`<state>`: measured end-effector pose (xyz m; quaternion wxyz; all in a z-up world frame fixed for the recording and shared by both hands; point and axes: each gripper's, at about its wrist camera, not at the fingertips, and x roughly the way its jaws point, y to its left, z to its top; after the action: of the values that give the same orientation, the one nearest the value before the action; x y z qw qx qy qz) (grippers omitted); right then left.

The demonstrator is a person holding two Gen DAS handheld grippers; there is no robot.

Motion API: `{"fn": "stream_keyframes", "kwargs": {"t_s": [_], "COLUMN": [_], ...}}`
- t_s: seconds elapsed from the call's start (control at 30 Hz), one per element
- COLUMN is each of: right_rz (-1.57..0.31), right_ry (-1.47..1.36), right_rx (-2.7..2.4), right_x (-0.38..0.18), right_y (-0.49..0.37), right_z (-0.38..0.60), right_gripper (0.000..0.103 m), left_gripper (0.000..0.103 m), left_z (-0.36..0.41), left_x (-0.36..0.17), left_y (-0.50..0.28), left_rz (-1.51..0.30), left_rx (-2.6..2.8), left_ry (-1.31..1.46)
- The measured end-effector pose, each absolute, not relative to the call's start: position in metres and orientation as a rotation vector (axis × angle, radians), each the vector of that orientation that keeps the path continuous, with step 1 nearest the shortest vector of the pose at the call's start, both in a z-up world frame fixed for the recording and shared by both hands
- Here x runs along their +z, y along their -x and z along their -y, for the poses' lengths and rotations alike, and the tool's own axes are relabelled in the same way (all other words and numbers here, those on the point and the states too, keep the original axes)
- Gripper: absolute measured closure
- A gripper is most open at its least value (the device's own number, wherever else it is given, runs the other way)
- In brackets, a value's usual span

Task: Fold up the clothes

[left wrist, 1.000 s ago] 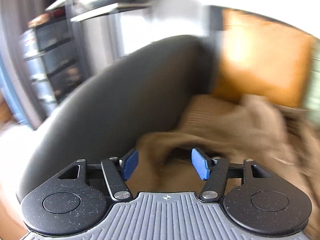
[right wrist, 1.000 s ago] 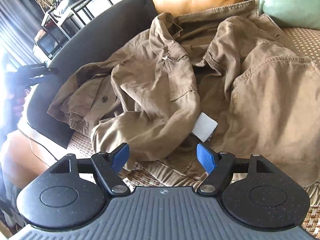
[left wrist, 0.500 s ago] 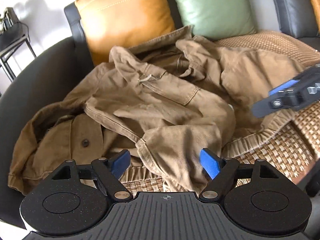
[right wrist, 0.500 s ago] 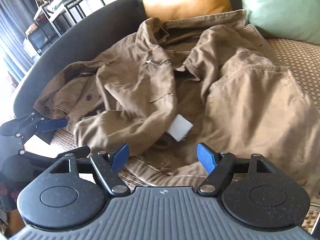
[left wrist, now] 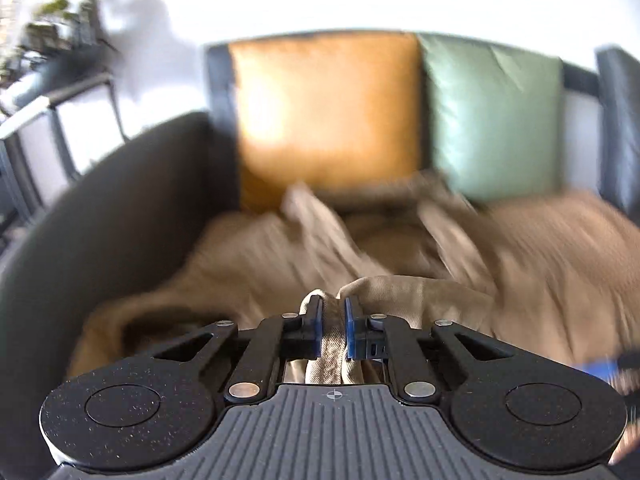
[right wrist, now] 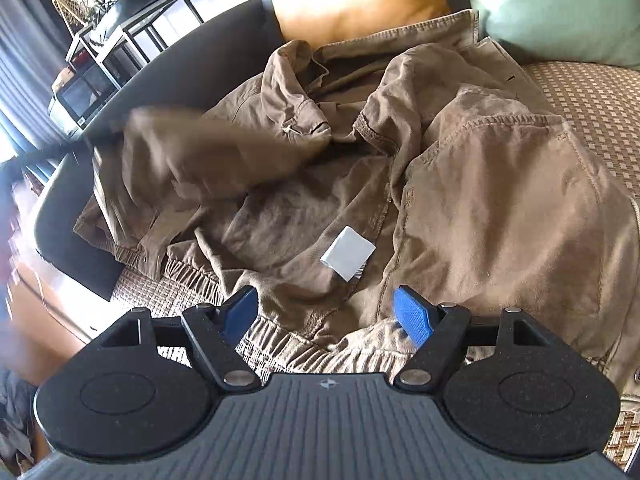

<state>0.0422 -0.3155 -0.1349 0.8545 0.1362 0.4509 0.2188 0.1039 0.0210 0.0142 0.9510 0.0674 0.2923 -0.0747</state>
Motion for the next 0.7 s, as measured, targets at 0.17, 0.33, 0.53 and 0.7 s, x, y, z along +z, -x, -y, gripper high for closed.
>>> {"fn": "stream_keyframes", "kwargs": {"t_s": [0.17, 0.33, 0.53, 0.7], "right_rz": [-0.96, -0.966, -0.94, -0.873], "right_ry": [-0.279, -0.294, -0.295, -0.248], "right_rx": [0.466, 0.47, 0.439, 0.328], "right_x": [-0.137, -0.136, -0.125, -0.099], "right_y": [-0.045, -0.047, -0.047, -0.042], "right_z": [0.314, 0.32, 0.339, 0.376], "right_gripper": [0.024, 0.024, 0.024, 0.023], "left_gripper": [0.096, 0.081, 0.056, 0.043], "left_z": [-0.067, -0.154, -0.194, -0.161], "left_x": [0.081, 0.109, 0.05, 0.036], "left_y": [-0.175, -0.249, -0.245, -0.204], "left_rz": [-0.389, -0.307, -0.503, -0.513], "left_rx": [0.173, 0.703, 0.8, 0.614], "left_ry": [-0.17, -0.084, -0.105, -0.13]}}
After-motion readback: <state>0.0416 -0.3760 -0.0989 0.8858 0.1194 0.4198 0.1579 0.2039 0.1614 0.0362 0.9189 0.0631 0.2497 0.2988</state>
